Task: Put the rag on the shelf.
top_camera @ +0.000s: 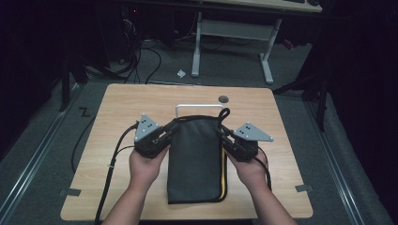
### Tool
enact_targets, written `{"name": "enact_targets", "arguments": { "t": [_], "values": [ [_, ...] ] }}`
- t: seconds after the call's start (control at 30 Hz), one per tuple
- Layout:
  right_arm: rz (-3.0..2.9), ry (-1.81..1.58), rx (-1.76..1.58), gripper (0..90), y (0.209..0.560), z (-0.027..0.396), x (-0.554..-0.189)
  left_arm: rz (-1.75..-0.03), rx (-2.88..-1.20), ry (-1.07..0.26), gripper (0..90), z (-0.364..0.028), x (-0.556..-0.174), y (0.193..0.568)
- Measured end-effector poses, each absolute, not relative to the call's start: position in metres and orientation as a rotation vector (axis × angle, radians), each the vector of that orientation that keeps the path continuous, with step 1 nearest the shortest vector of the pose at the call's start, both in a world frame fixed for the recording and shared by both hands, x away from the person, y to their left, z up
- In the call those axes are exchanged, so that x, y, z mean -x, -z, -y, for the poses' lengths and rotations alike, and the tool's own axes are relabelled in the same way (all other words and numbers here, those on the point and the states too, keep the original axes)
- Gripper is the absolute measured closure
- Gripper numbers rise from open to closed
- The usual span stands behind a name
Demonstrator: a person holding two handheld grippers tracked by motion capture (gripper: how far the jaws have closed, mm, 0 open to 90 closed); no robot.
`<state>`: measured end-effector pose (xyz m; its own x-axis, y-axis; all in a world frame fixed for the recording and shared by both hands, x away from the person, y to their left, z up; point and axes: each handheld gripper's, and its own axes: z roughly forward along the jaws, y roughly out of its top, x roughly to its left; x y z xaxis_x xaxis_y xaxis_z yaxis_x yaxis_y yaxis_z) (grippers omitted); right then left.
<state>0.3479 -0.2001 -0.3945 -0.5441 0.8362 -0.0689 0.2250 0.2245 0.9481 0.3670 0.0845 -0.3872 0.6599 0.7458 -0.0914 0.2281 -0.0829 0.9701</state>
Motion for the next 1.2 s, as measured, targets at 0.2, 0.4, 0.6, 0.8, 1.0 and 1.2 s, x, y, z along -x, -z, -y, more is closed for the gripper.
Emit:
{"name": "enact_targets", "arguments": {
  "t": [0.2, 0.4, 0.6, 0.8, 1.0, 1.2],
  "values": [
    [-1.866, -1.355, -0.937, 79.9, 0.371, 0.2, -0.348, -0.776, -1.609, -0.561, 80.8, -0.085, -0.367, 0.365],
    [-1.828, -1.374, -0.909, 79.9, 0.352, 0.198, -0.348, -0.749, -1.583, -0.594, 80.9, -0.086, -0.367, 0.345],
    [-1.796, -1.385, -0.885, 79.9, 0.336, 0.198, -0.35, -0.72, -1.57, -0.629, 81.0, -0.087, -0.369, 0.325],
    [-1.784, -1.386, -0.871, 79.9, 0.325, 0.199, -0.352, -0.708, -1.559, -0.65, 81.0, -0.087, -0.371, 0.313],
    [-1.773, -1.376, -0.867, 79.9, 0.32, 0.204, -0.353, -0.699, -1.569, -0.643, 81.0, -0.085, -0.374, 0.31],
    [-1.768, -1.373, -0.884, 80.0, 0.317, 0.212, -0.362, -0.703, -1.577, -0.643, 81.6, -0.079, -0.386, 0.309]
  ]
}}
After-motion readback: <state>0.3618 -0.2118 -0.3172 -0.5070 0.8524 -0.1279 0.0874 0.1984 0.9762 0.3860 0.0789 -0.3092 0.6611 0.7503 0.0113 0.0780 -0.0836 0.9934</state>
